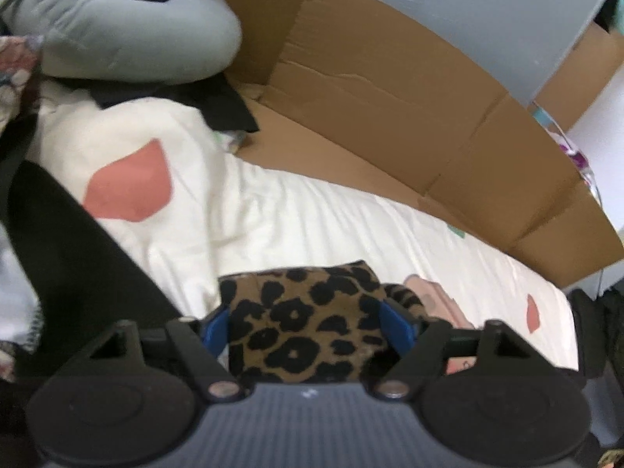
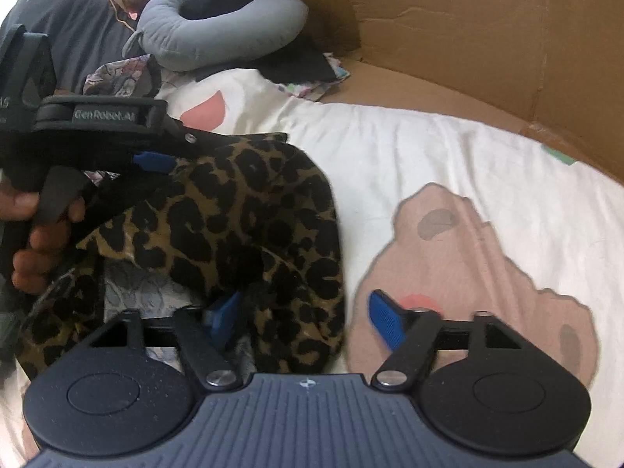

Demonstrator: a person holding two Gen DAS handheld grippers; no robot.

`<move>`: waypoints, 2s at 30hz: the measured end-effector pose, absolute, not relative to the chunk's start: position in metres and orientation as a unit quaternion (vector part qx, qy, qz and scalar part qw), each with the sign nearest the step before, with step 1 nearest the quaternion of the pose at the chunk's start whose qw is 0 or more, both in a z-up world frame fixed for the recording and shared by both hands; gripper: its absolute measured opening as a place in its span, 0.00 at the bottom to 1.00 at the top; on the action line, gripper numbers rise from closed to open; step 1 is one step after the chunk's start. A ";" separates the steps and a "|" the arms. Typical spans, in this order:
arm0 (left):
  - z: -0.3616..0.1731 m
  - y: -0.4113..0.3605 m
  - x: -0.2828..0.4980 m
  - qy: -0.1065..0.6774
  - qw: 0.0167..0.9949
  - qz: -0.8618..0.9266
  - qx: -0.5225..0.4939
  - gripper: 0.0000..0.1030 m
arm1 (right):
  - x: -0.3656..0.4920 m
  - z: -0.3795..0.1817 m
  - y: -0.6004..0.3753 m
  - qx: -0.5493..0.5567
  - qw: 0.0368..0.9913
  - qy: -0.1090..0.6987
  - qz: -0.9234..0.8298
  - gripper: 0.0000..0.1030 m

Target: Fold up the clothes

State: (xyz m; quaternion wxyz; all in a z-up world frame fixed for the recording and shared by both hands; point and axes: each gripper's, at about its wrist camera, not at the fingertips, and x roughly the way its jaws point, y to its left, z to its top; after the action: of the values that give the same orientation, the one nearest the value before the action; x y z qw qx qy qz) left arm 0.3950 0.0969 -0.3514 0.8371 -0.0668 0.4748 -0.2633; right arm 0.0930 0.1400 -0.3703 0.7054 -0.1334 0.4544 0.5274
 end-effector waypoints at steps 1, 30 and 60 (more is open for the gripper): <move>-0.353 0.096 0.394 0.476 0.836 -0.266 -0.063 0.58 | 0.091 -0.372 0.144 -0.138 0.701 0.456 0.531 0.40; -0.251 0.118 0.323 0.416 0.864 -0.266 -0.098 0.01 | 0.130 -0.322 0.011 -0.131 0.730 0.468 0.482 0.00; -0.158 0.142 0.204 0.362 0.877 -0.267 -0.168 0.00 | 0.164 -0.232 -0.221 0.006 0.845 0.437 0.309 0.00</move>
State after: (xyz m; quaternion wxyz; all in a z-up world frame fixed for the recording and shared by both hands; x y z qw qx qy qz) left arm 0.2036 0.1417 -0.1575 0.8769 -0.1684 0.3623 -0.2674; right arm 0.1639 -0.2212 -0.2319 0.8446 0.0056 0.4371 0.3091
